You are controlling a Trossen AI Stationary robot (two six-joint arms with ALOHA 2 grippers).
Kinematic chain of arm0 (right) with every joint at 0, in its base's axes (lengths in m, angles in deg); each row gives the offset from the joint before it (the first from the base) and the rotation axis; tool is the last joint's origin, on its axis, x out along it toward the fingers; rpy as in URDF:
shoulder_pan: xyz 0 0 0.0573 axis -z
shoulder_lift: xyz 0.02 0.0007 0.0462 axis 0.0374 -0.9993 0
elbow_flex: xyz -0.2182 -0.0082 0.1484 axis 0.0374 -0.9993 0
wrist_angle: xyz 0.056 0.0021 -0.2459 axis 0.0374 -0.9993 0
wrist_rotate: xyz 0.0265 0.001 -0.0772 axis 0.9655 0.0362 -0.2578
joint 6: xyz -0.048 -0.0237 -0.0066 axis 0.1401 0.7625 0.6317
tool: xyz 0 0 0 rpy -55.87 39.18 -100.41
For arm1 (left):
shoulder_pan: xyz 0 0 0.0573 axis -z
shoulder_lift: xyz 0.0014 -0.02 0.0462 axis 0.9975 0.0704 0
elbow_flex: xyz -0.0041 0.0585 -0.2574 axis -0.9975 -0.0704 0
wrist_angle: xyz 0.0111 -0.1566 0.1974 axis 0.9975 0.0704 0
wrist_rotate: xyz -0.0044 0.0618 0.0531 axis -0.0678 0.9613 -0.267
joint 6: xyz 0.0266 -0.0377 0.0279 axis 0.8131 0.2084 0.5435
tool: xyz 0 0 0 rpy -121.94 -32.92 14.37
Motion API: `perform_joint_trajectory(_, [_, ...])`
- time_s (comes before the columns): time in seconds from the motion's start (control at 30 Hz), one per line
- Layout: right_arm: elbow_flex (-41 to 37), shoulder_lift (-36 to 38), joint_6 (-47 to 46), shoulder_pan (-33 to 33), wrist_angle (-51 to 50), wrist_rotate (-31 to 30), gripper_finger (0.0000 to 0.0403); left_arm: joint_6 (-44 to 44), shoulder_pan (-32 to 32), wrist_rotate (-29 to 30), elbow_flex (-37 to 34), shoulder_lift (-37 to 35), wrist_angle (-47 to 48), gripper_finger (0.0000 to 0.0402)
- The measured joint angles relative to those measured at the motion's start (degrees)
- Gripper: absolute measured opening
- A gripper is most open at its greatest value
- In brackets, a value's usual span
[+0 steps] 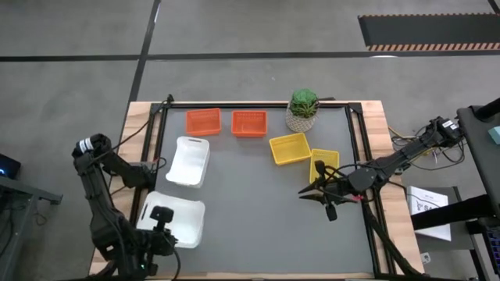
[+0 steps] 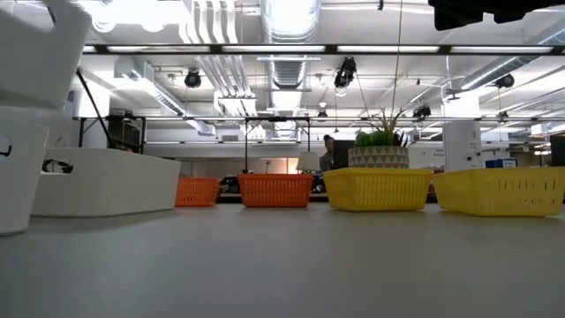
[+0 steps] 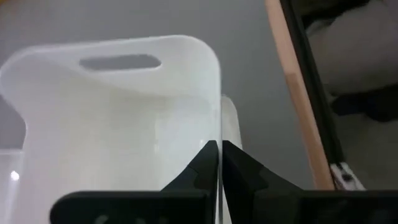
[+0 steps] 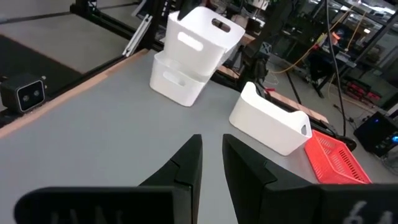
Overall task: Stack baskets by color
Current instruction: Stack the bottom right white bin on top of the bottom left white bin
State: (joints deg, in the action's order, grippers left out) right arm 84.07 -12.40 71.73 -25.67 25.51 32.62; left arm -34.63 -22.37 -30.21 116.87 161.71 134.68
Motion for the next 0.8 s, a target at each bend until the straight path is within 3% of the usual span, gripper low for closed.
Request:
perform_joint_trajectory(0.17, [0.0, 0.0, 0.0, 0.0, 0.0, 0.0, 0.0057, -5.7, 0.0, -6.5, -1.9, 0.0, -0.8, 0.0])
perform_joint_trajectory(0.8, [0.0, 0.0, 0.3, 0.0, -0.1, 0.0, 0.0057, -6.6, -0.6, -1.6, -3.5, 0.0, -5.3, 0.0])
